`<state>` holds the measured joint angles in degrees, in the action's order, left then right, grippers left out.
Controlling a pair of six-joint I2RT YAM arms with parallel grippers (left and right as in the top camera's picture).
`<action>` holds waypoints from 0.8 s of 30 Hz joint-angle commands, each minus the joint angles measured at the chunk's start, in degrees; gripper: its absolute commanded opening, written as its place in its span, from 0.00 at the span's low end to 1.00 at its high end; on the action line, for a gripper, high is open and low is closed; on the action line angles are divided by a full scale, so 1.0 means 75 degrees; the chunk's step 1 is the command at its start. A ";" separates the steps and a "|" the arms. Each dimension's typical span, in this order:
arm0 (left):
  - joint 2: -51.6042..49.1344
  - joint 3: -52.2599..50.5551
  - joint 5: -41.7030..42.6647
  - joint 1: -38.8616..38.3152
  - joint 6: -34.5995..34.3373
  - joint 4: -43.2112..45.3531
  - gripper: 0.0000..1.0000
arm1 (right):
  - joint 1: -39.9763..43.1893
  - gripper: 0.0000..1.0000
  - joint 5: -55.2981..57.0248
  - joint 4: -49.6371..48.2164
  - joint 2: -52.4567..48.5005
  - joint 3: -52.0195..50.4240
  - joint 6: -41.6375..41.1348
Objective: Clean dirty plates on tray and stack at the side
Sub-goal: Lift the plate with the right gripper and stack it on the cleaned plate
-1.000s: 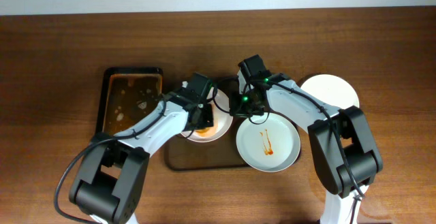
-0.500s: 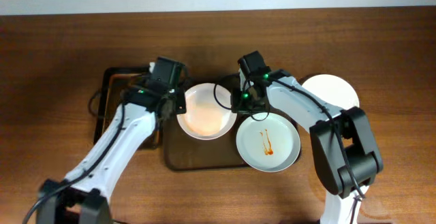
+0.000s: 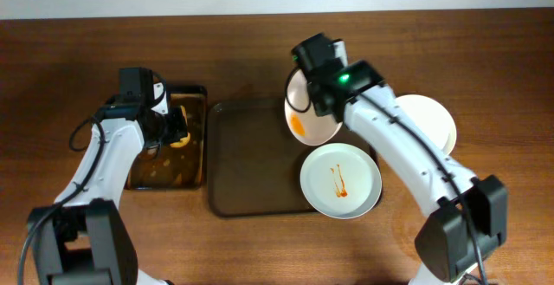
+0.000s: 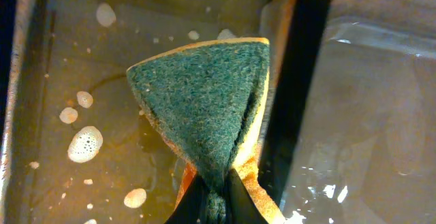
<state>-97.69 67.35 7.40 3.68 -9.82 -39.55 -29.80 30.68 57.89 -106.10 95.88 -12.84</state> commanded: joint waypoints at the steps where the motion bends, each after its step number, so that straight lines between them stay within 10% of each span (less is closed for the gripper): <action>1: -0.0475 0.0026 0.0303 0.0082 0.0300 0.0038 0.00 | -0.0944 0.04 0.2323 -0.0023 0.0099 0.0125 0.0096; 10: -0.0562 0.0026 0.0303 0.0082 0.0300 0.0003 0.00 | -0.0950 0.04 0.2174 0.0210 0.0201 0.0125 -0.1451; 18: -0.0562 0.0026 0.0303 0.0082 0.0297 -0.0038 0.00 | 0.3258 0.04 -0.2830 0.0866 0.0921 0.0102 -0.1958; 24: -0.0562 0.0026 0.0306 0.0082 0.0297 -0.0041 0.00 | 0.5907 0.04 -0.3468 0.1422 0.0583 -0.0309 -0.1346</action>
<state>-101.60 67.35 8.84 4.10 -8.56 -39.86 10.50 7.55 68.79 -100.66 96.01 -25.89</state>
